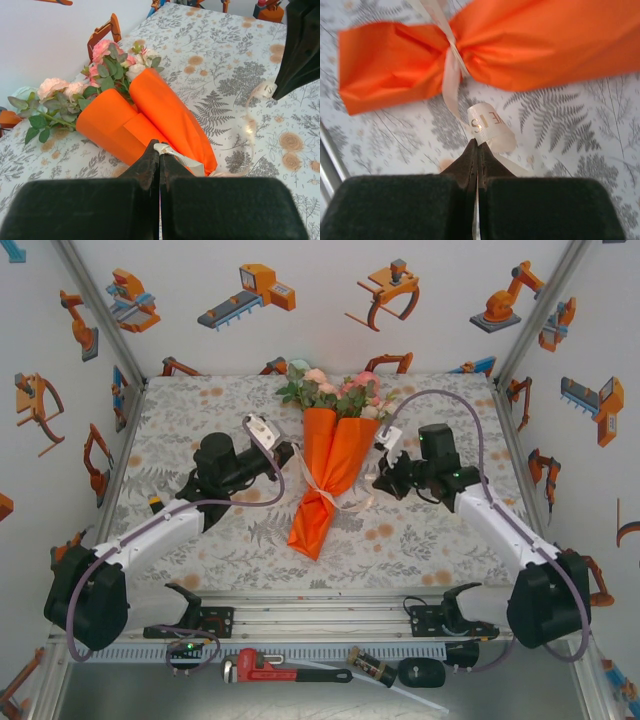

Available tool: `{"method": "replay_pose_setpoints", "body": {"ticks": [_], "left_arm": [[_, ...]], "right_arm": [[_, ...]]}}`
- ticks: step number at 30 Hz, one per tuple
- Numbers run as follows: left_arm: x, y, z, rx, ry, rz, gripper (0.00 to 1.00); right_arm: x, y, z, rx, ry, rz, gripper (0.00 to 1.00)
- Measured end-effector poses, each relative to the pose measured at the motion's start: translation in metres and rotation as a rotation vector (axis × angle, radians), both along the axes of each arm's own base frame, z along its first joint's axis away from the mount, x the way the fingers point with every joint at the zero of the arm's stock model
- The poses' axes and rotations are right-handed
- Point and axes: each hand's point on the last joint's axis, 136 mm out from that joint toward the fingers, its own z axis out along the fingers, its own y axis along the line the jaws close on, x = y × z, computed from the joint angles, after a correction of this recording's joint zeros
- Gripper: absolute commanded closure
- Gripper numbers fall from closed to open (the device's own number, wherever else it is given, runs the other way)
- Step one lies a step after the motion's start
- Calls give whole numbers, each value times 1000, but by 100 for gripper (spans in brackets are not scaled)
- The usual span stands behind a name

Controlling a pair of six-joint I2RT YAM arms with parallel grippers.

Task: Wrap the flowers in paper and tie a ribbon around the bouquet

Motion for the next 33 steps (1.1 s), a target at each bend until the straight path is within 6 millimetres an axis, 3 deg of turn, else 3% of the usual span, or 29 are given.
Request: {"method": "replay_pose_setpoints", "body": {"ticks": [4,9,19,23,27,33], "left_arm": [[-1,-1,0,-3,4,-3,100],[-4,-4,0,-1,6,-12,100],[-13,-8,-2,-10,32,-39,100],[-17,-8,-8,-8,49,-47,100],[-19,-8,-8,-11,50,-50,100],[-19,-8,-8,-11,50,-50,100]], "right_arm": [[-6,29,15,88,6,47,100],[-2,67,12,151,63,95,100],[58,114,10,232,156,3,100],[74,133,7,252,202,-19,100],[70,163,4,258,241,20,78],[64,173,5,235,267,38,71]]}}
